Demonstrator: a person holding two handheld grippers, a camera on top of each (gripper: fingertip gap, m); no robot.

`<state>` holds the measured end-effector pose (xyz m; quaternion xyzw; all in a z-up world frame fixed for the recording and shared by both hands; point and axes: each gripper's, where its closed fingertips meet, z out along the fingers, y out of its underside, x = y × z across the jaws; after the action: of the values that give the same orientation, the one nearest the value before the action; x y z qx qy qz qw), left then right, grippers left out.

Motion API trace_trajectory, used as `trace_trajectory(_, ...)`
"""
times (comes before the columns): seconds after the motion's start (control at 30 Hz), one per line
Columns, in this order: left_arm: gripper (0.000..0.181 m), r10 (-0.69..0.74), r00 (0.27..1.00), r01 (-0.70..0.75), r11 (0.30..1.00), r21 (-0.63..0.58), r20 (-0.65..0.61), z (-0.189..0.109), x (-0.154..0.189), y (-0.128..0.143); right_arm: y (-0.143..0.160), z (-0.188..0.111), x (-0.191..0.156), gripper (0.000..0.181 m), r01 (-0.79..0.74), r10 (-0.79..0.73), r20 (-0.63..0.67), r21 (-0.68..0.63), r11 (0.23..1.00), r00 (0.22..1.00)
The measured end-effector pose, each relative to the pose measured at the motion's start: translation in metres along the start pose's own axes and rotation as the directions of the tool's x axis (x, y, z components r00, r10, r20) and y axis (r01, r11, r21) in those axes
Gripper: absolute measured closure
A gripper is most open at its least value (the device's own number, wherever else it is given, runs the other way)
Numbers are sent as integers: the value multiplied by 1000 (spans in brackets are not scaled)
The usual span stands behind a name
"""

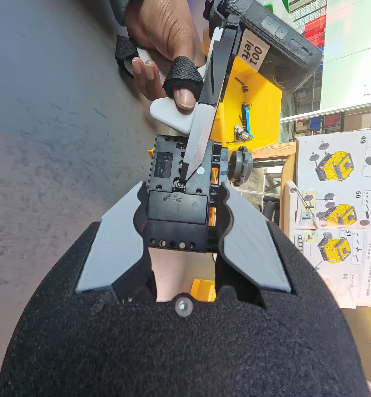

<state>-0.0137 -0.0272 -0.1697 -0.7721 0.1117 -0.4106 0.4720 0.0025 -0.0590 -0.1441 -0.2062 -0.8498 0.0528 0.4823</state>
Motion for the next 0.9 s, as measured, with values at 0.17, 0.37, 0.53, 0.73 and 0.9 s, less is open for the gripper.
trace_trajectory(0.17, 121, 189, 979, -191, 981, 28, 70, -13, 14, 4, -23, -17, -11, 120, -112, 106, 60, 108, 988, 993)
trace_trajectory(0.37, 132, 401, 895, -379, 915, -140, 198, -12, 16, 31, -27, -38, -15, 120, -299, 275, 189, 108, 948, 943)
trace_trajectory(0.53, 140, 473, 848, -423, 876, -230, 239, -11, 16, 45, -13, -35, -18, 125, -346, 330, 208, 44, 937, 921)
trace_trajectory(0.73, 143, 516, 819, -456, 851, -259, 253, -12, 21, 50, -25, -28, -17, 139, -441, 418, 336, -7, 897, 844)
trace_trajectory(0.9, 144, 517, 820, -459, 850, -259, 245, -13, 23, 51, -31, -14, -16, 137, -432, 430, 427, -98, 896, 795)
